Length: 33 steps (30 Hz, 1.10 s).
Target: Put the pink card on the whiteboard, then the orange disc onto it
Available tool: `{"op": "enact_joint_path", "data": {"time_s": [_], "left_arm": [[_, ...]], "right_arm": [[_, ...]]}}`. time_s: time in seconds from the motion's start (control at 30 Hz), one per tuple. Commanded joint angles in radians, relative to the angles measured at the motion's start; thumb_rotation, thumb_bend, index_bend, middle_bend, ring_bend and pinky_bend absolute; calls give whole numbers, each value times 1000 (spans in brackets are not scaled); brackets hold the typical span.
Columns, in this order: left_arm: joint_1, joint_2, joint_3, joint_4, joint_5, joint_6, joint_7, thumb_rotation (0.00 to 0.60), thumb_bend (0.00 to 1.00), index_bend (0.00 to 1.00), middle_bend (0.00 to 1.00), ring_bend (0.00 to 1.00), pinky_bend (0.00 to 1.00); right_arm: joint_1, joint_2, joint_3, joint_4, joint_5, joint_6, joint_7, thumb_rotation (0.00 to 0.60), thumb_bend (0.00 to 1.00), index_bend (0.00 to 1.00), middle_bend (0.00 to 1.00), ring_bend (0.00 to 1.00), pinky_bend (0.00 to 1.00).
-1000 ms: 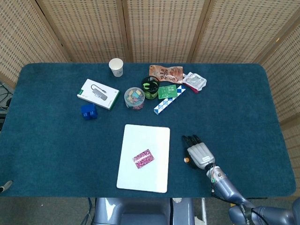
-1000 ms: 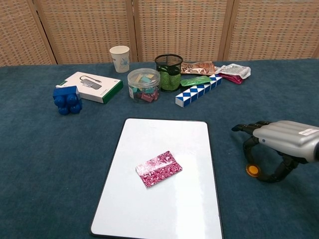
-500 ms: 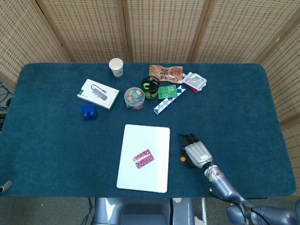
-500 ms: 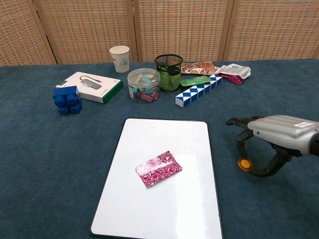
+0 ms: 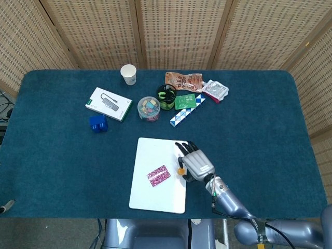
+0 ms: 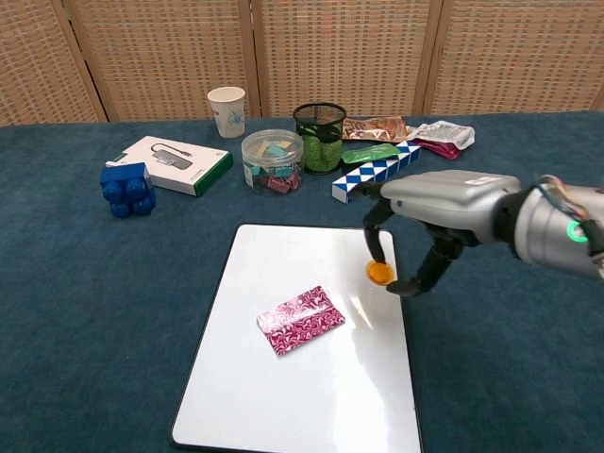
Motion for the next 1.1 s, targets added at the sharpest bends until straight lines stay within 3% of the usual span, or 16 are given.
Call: {"op": "enact_joint_path", "data": {"time_s": [0.03, 0.27, 0.73, 0.77, 0.93, 1.1], "left_arm": [[-3, 0, 1, 4, -1, -7, -5, 600, 0, 0, 0, 0, 0], [-15, -3, 5, 15, -1, -35, -16, 600, 0, 0, 0, 0, 0], [-19, 1, 2, 22, -15, -48, -36, 600, 0, 0, 0, 0, 0], [-19, 1, 2, 23, -16, -48, -37, 600, 0, 0, 0, 0, 0], [-20, -1, 2, 24, -17, -49, -35, 600, 0, 0, 0, 0, 0], [-20, -1, 2, 24, -20, -49, -34, 600, 0, 0, 0, 0, 0]], "right_arm": [[114, -92, 56, -9, 171, 41, -155, 600, 388, 625, 0, 0, 0], [212, -202, 87, 44, 372, 95, -247, 600, 388, 625, 0, 0, 0], [267, -308, 74, 126, 422, 155, -269, 600, 379, 622, 0, 0, 0], [268, -309, 73, 126, 426, 156, -268, 600, 364, 604, 0, 0, 0], [276, -306, 67, 117, 453, 155, -275, 600, 67, 324, 0, 0, 0], [280, -296, 70, 100, 465, 161, -270, 600, 39, 286, 0, 0, 0]]}}
